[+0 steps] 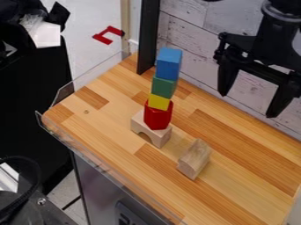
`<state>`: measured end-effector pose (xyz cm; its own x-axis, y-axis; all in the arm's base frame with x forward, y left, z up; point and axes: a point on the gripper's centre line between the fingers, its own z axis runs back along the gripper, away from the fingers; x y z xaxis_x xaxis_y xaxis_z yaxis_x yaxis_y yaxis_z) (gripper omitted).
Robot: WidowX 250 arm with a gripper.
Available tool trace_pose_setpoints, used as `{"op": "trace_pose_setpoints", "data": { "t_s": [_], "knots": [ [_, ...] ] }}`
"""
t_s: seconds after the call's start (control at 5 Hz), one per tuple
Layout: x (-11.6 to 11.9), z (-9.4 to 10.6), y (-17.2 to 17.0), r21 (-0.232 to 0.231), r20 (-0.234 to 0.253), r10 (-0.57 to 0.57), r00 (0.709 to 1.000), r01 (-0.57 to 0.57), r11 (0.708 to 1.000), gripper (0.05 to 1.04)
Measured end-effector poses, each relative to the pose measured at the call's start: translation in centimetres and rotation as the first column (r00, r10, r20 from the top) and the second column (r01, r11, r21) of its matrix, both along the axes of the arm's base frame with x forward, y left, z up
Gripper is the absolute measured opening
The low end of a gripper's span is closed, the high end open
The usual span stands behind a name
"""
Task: It took the blue cube from the tower and put it and the right edge of the table
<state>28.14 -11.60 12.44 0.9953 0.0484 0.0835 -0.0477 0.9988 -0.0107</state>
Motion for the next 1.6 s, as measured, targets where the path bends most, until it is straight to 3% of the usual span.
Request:
{"op": "trace_pose_setpoints", "data": {
  "t_s": [0.2, 0.6, 1.0, 1.2, 1.6],
  "knots": [
    [-0.2, -0.9, 0.1, 0.011, -0.029, 0.002, 1.000, -0.002, 1.000, 1.000],
    [0.0, -0.9, 0.3, 0.004, -0.023, -0.045, 0.999, 0.045, 0.999, 1.000],
    [0.8, 2.0, 2.7, -0.015, 0.088, 0.004, 0.996, -0.003, 1.000, 1.000],
    [0.5, 2.7, 4.3, -0.022, 0.111, 0.041, 0.993, -0.039, 0.999, 1.000],
    [0.0, 2.9, 7.7, -0.030, 0.087, 0.121, 0.989, -0.119, 0.992, 1.000]
  ]
}}
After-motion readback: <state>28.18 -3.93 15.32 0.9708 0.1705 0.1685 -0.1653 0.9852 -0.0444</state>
